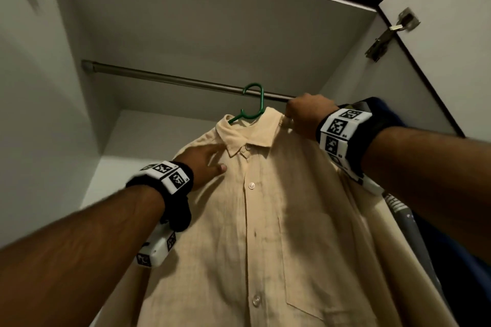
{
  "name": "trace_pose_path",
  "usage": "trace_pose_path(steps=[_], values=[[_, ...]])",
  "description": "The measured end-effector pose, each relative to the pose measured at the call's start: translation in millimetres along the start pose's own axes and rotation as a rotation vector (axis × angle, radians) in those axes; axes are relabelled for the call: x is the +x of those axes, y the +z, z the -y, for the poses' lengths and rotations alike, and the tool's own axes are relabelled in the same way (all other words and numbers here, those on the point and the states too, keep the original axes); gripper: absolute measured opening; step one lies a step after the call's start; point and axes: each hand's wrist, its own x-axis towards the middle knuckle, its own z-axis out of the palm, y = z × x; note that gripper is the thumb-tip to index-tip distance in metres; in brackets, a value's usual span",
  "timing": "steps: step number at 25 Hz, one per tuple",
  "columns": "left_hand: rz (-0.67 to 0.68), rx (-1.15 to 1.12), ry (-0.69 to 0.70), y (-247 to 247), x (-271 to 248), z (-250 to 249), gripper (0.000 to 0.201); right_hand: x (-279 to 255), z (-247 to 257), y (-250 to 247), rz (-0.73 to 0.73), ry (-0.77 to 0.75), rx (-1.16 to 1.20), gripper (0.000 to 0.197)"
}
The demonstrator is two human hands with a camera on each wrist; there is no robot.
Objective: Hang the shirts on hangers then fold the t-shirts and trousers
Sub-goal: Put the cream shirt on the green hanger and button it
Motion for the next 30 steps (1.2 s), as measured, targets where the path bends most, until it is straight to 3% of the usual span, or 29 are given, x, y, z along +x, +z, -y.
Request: trace_pose_path(steps=[7, 19, 25, 30], values=[[0.185, 0.032, 0.054, 61.5, 48.4, 23.4, 0.065, 32.4, -14.5, 17.8, -0.004, 0.109, -0.146, 0.024], [0.156, -0.216, 0.17, 130.5, 138.2, -24.9, 0.062, 98.8, -65.3, 48.9, 0.007, 0.101, -0.293, 0.017], [0.168, -0.309, 0.182, 170.1, 163.0, -46.1, 0.071, 114.0, -79.9, 59.1, -0.004, 0.082, -0.337, 0.023], [0.091, -0.441, 0.2, 195.5, 179.4, -59.6, 0.097, 134.9, -71.0, 78.3, 0.007, 0.062, -0.315, 0.006]])
